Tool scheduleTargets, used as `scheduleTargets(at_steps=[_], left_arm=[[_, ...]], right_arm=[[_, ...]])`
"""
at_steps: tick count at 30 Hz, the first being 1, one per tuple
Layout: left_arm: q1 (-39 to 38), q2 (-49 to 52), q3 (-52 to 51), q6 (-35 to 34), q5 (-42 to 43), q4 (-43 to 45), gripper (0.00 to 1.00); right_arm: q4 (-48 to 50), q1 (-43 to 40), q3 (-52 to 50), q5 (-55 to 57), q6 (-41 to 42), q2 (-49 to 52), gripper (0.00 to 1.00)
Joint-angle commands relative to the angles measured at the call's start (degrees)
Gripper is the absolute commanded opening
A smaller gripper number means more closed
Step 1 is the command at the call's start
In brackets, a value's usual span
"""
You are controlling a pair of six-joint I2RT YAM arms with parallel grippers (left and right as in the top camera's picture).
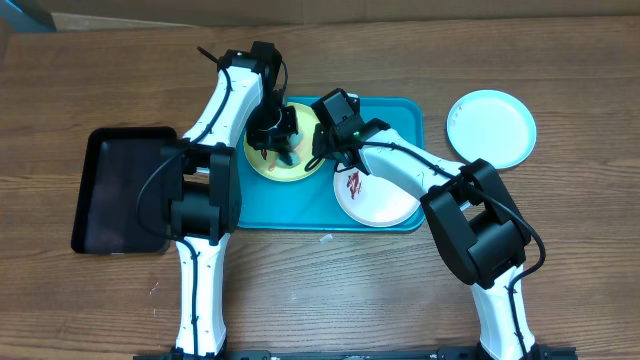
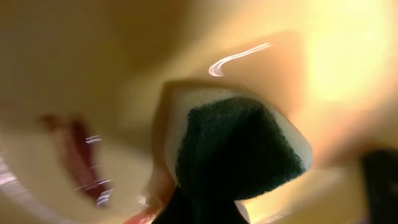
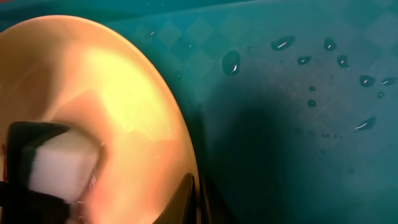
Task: Clean dirty plates on tray and stack at the side
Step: 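Scrub the yellow plate with the sponge in the left gripper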
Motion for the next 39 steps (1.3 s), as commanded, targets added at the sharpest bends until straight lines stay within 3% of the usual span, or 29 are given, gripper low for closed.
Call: scheduleTargets(at_steps=[1, 6, 9, 13, 18, 21, 31, 39], left_arm=[[2.89, 4.42, -1.64, -1.09, -23.28, -2.21, 0.04], [3.34, 4.33, 1.33, -7.96, -35.04, -5.42, 0.04], [3.34, 4.31, 5.49, -7.89, -34.75, -6.95, 0.04], [3.10, 4.31, 12.72, -6.69, -29.05, -9.07, 0.04], [2.97, 4.31, 17.90, -0.44, -13.09, -7.26, 0.04], [2.97, 4.48, 17.35, -0.28, -5.73, -5.38, 0.04], [1.29, 5.01, 10.62, 0.90, 7.02, 1.90, 0.04], [-1.27, 5.09, 5.57, 2.25, 6.78, 6.08, 0.04]], right_arm=[[-0.85, -1.97, 0.17, 1.97, -0.55, -0.90, 0.04], [-1.46, -2.73, 0.17, 1.99, -0.55, -0.90, 0.04], [-1.70, -2.75, 0.17, 1.99, -0.55, -0.90, 0.04], [-1.66, -2.75, 0.17, 1.99, -0.55, -0.90, 0.04], [-1.70, -2.75, 0.17, 1.97, -0.55, -0.90, 0.04], [-1.68, -2.75, 0.17, 1.97, -0.55, -0.90, 0.04], [-1.38, -2.73, 0.17, 1.97, -0.52, -0.90, 0.04], [-1.46, -2.54, 0.17, 1.92, -0.52, -0.90, 0.04]])
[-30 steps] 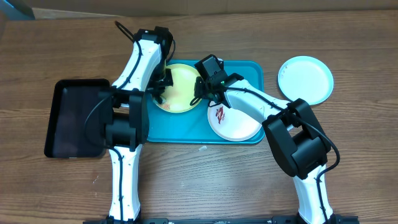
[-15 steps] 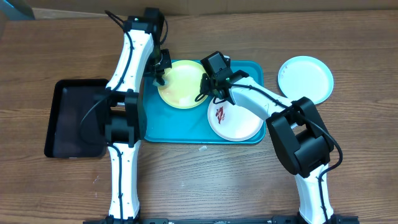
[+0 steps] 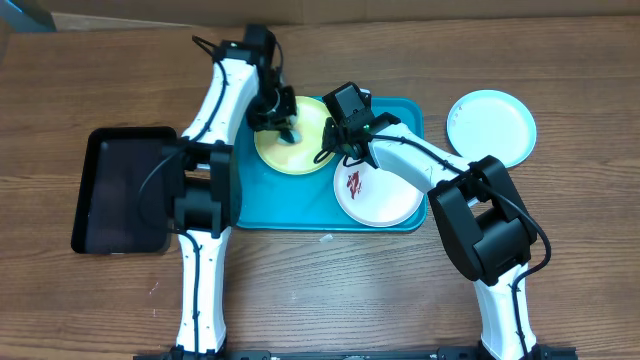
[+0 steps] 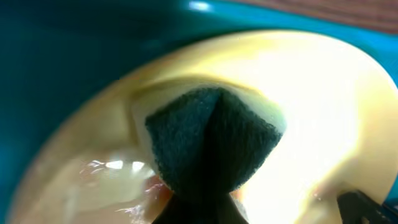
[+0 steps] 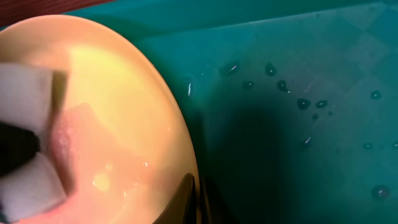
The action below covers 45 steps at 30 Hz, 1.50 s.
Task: Clean dirty plates on tray and stack at the side
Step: 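Scrub the yellow plate with the sponge in the left gripper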
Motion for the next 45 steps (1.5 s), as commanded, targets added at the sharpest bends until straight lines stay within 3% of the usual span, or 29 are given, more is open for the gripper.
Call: scheduleTargets(at_steps=[1, 5, 14, 20, 23, 30, 33, 40, 45], left_arm=[[-1.46, 1.14, -3.19, 1.73, 2.58, 0.61, 0.04], [-1.44, 1.14, -6.16, 1.68, -4.15, 1.01, 0.04], [-0.24, 0.72, -4.48, -2.49, -37.31, -9.44, 0.04], [-0.20, 0.72, 2.80, -4.46, -43.45, -14.23, 0.04], [-0.22, 0.72, 8.07, -6.05, -40.61, -15.67, 0.04], [0.13, 0.76, 13.88, 0.72, -10.82, -11.02, 0.04], [-0.13, 0.81, 11.89, 1.29, -3.37, -8.68, 0.04], [-2.29, 0.92, 2.75, 1.29, 2.99, -2.58, 0.04], [-2.82, 0.92, -3.58, 1.25, 2.89, -0.39, 0.04]], right_arm=[[-0.52, 0.00, 0.02, 1.53, -0.37, -0.76, 0.04], [-0.59, 0.00, 0.02, 1.53, -0.39, -0.76, 0.04], [-1.07, 0.00, 0.02, 1.55, -0.42, -0.76, 0.04], [-1.09, 0.00, 0.02, 1.55, -0.42, -0.76, 0.04], [-1.31, 0.00, 0.02, 1.29, -0.46, -0.76, 0.04], [-1.49, 0.00, 0.02, 0.44, -0.50, -0.76, 0.04], [-1.40, 0.00, 0.02, -0.48, -1.75, -0.76, 0.04], [-1.33, 0.00, 0.02, -1.11, -1.73, -0.76, 0.04], [-1.44, 0.00, 0.02, -1.14, -1.73, -0.76, 0.04]])
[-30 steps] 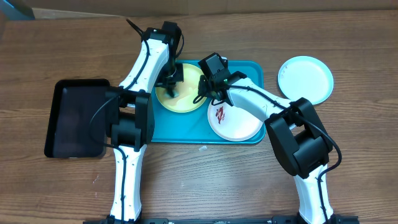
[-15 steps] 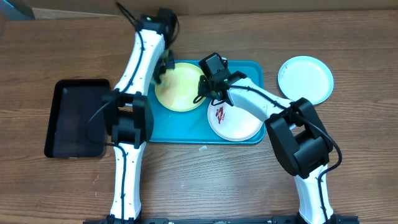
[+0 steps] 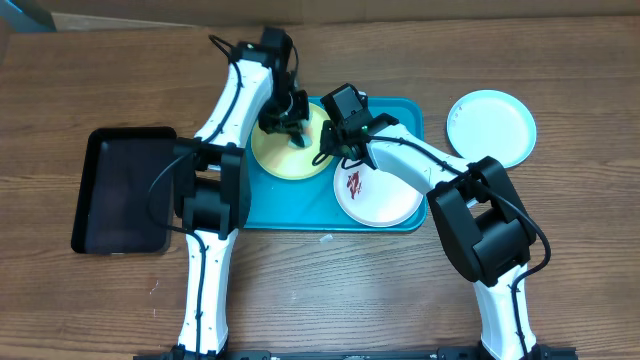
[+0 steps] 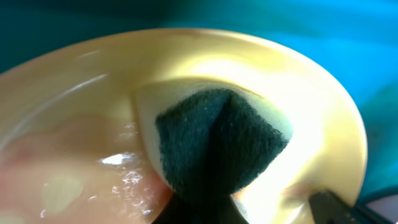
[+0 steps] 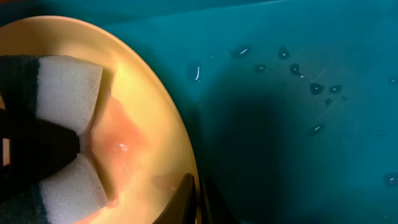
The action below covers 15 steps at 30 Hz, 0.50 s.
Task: Clean dirty plates on tray and stack at the side
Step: 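Scrub the yellow plate with the sponge in the left gripper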
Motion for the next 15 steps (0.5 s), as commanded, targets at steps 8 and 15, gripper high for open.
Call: scheduleTargets(at_steps=[8, 15], left_arm=[[0.68, 0.50, -3.34, -1.68, -15.96, -5.81, 0.04], [0.74, 0.50, 5.40, -6.82, -41.20, -16.26, 0.04]], right_arm=[[-0.55, -0.37, -0.04, 0.72, -0.63, -0.68, 0.04], [-0.33, -0.37, -0.04, 0.72, -0.61, -0.68, 0.04]])
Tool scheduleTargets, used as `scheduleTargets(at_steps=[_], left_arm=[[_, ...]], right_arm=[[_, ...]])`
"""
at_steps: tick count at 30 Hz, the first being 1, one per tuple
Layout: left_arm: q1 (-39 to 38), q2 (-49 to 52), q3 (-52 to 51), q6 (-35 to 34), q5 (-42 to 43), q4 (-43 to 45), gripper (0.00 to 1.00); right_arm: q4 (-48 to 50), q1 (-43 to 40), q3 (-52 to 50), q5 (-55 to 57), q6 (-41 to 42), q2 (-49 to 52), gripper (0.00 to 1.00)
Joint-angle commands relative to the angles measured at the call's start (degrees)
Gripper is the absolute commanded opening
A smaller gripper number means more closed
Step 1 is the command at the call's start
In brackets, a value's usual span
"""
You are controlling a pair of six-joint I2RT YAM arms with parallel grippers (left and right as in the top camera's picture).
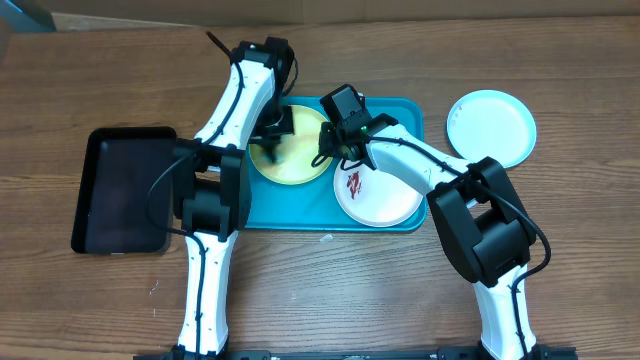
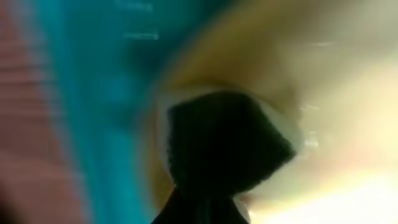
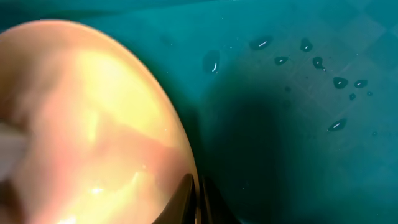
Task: Clean dirty plates on tray and stack at the side
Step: 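Scrub the yellow plate with the sponge in the left gripper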
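Observation:
The yellow plate (image 1: pixel 300 160) lies at the left of the teal tray (image 1: pixel 400 115); its surface is wet with a pinkish film (image 3: pixel 93 124). My left gripper (image 1: pixel 270 138) is shut on a green-and-white sponge (image 2: pixel 227 146) and presses it on the plate's left edge, with teal tray showing beside it; this view is blurred. My right gripper (image 3: pixel 196 199) is shut on the plate's right rim. A white plate (image 1: pixel 385 200) smeared with red sits on the tray's right half.
A clean pale plate (image 1: pixel 490 128) lies on the wooden table right of the tray. A black tray (image 1: pixel 125 190) sits at the far left. Water drops (image 3: pixel 317 62) dot the teal tray beside the yellow plate.
My left gripper has moved with the sponge from the yellow plate's right part, near the right gripper, to its left edge. The right gripper still pinches the rim.
The sponge was first at the plate's middle beside a red streak. Then it was at the far side, then at the right part with only a wet pink film showing. Now it is at the left edge. The right gripper held the rim at every moment.

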Motion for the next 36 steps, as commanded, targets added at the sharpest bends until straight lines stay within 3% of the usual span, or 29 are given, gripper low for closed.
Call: scheduleTargets(at_steps=[1, 6, 13, 16, 29, 31, 36], left_arm=[[0.66, 1.38, 5.77, -3.06, -17.64, -1.99, 0.04], [0.66, 1.38, 11.67, -2.97, -11.13, -2.47, 0.04], [0.55, 1.42, 11.15, 2.51, 18.97, 2.51, 0.04], [-0.07, 1.55, 9.07, 3.15, 24.61, 4.50, 0.04], [-1.07, 1.64, -4.13, 5.42, 23.65, 7.76, 0.04], [-1.05, 1.64, -4.11, 5.81, 19.58, 6.54, 0.04], [-1.05, 1.60, -3.21, -0.76, -4.15, 0.39, 0.04]], right_arm=[[-0.17, -0.70, -0.04, 1.86, 0.04, -0.50, 0.04], [-0.17, -0.70, -0.04, 1.88, 0.04, -0.50, 0.04], [-0.22, -0.70, -0.04, 1.86, 0.04, -0.50, 0.04], [-0.20, -0.70, -0.04, 1.86, 0.04, -0.50, 0.04], [-0.24, -0.70, -0.04, 1.88, 0.02, -0.50, 0.04], [-0.24, -0.70, -0.04, 1.88, 0.02, -0.50, 0.04], [-0.22, -0.70, -0.04, 1.88, 0.00, -0.50, 0.04]])
